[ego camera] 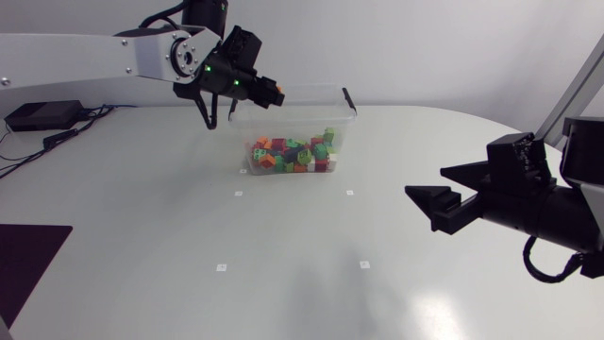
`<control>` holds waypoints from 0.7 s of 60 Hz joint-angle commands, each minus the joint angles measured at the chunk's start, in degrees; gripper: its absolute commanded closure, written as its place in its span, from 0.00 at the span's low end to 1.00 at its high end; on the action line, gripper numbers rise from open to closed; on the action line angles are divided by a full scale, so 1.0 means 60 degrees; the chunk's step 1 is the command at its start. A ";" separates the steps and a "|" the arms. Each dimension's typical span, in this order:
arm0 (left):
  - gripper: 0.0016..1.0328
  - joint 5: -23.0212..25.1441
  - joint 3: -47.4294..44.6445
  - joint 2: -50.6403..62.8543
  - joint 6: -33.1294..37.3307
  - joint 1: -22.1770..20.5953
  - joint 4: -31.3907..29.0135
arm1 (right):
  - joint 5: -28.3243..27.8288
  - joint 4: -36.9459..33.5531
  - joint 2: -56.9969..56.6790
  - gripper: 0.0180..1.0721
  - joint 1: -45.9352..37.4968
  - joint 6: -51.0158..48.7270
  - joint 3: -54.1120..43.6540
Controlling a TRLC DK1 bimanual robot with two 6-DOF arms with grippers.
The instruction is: Place the duplo bricks in the container
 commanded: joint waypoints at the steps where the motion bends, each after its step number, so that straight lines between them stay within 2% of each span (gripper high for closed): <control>1: 0.72 -0.0153 0.0636 0.0598 -0.0321 0.0061 0.0272 | 0.0085 -0.0012 -0.0061 0.05 0.0042 -0.0120 -0.0341; 14: 0.70 -0.0519 0.1749 0.1770 -0.0423 0.0105 0.0272 | 0.0085 0.0017 -0.0061 0.05 -0.0031 -0.0223 -0.0400; 16: 0.63 -0.0548 0.1866 0.1902 -0.0438 0.0075 0.0272 | 0.0085 0.0032 -0.0047 0.05 -0.0060 -0.0237 -0.0414; 19: 0.43 -0.0768 0.2042 0.2136 -0.0409 0.0032 0.0257 | 0.0085 0.0046 -0.0047 0.05 -0.0075 -0.0281 -0.0414; 20: 0.39 -0.0812 0.2057 0.2165 -0.0409 0.0032 0.0257 | 0.0085 0.0046 -0.0047 0.05 -0.0090 -0.0281 -0.0429; 21: 0.29 -0.0871 0.2159 0.2253 -0.0379 0.0002 0.0242 | 0.0085 0.0046 -0.0032 0.05 -0.0090 -0.0281 -0.0414; 23: 0.16 -0.0900 0.2276 0.2356 -0.0365 0.0002 0.0154 | 0.0085 0.0046 -0.0032 0.05 -0.0104 -0.0281 -0.0414; 26: 0.05 -0.1017 0.2350 0.2414 -0.0321 -0.0027 0.0125 | 0.0085 0.0046 -0.0032 0.05 -0.0104 -0.0296 -0.0400; 36: 0.04 -0.1339 0.2115 0.1858 -0.0233 -0.0012 -0.0051 | 0.0085 0.0061 -0.0047 0.05 -0.0163 -0.0311 -0.0341; 42: 0.04 -0.1427 0.1368 0.0862 -0.0218 0.0163 -0.0124 | 0.0085 0.0134 -0.0193 0.05 -0.0324 -0.0164 -0.0282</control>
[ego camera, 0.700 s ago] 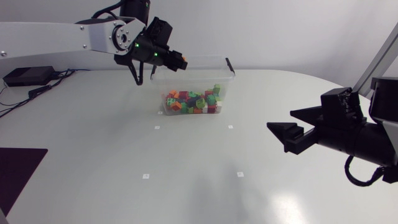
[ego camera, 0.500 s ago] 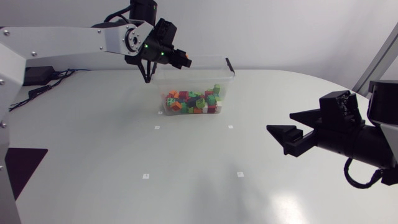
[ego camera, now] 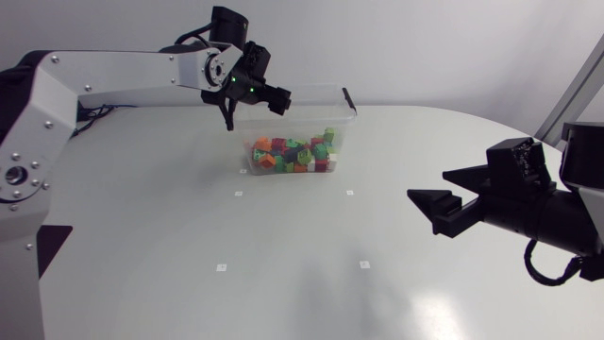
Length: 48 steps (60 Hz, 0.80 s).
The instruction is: Place the duplo bricks in the container
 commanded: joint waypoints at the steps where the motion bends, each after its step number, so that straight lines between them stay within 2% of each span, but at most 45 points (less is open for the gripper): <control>1: 0.04 -0.0149 -0.0538 -0.1143 -0.0018 0.0175 -0.0029 | 0.0056 0.0145 -0.0208 0.05 -0.0156 0.0029 -0.0155; 13: 0.04 -0.0662 -0.2105 -0.2813 -0.0047 0.0614 0.0366 | 0.0232 0.0453 -0.0603 0.05 -0.0288 0.0146 -0.0301; 21: 0.04 -0.0750 -0.3951 -0.4204 -0.0003 0.1024 0.1612 | 0.0276 0.0556 -0.0984 0.05 -0.0508 0.0249 -0.0507; 23: 0.04 -0.0750 -0.4346 -0.4526 0.0055 0.1097 0.1875 | 0.0554 0.0599 -0.1101 0.05 -0.0493 0.0263 -0.0565; 29: 0.04 -0.0750 -0.5196 -0.5376 0.0231 0.1361 0.1992 | 0.0920 0.0658 -0.1438 0.05 -0.0464 0.0425 -0.0829; 37: 0.04 -0.0750 -0.5972 -0.6270 0.0304 0.1625 0.2066 | 0.1433 0.1405 -0.2698 0.05 -0.0435 0.0864 -0.1635; 48: 0.04 -0.0750 -0.7364 -0.7617 0.0407 0.1888 0.2183 | 0.2209 0.1303 -0.3870 0.05 -0.0171 0.0835 -0.2147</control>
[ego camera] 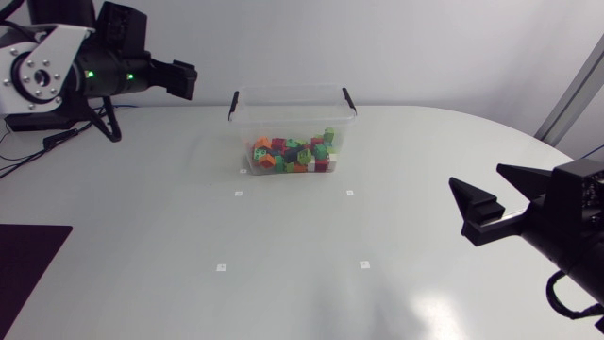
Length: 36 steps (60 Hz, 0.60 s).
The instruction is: Place the duplo bricks in the container
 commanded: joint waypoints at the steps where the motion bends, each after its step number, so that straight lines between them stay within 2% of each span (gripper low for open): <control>1: 0.04 -0.0046 -0.0698 -0.0704 0.0152 0.0074 0.0157 | 0.0297 0.0086 -0.0399 0.05 0.0077 0.0215 -0.0388; 9: 0.04 -0.0046 -0.1518 -0.1495 0.0108 0.0294 0.0201 | 0.0561 0.0013 -0.1043 0.05 0.0018 0.0215 -0.0783; 36: 0.04 -0.0325 -0.3950 -0.4234 -0.0038 0.0309 0.0656 | 0.1147 -0.0105 -0.2537 0.05 -0.0070 -0.0107 -0.1648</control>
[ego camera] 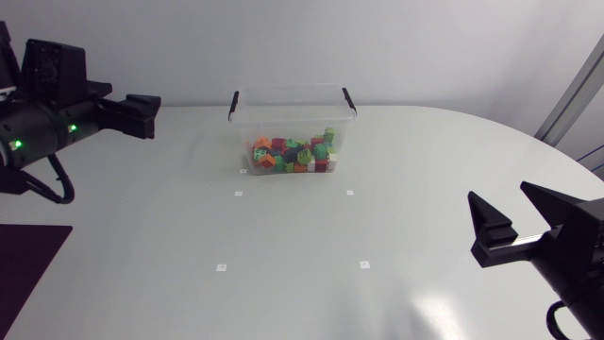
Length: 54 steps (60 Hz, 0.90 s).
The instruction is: Place the duplo bricks in the container
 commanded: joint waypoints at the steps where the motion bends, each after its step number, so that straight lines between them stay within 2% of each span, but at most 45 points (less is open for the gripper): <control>1: 0.04 -0.0121 -0.0664 -0.0672 -0.0053 0.0050 0.0120 | 0.0127 -0.0024 -0.0188 0.05 -0.0059 -0.0143 -0.0318; 18: 0.04 -0.0150 -0.1895 -0.1990 -0.0185 0.0138 0.0149 | 0.0259 0.0064 -0.0818 0.05 -0.0088 -0.0246 -0.0684; 54: 0.05 -0.0147 -0.4097 -0.5019 -0.0093 0.0829 0.0337 | 0.0534 -0.0024 -0.2035 0.05 -0.0166 -0.0311 -0.1273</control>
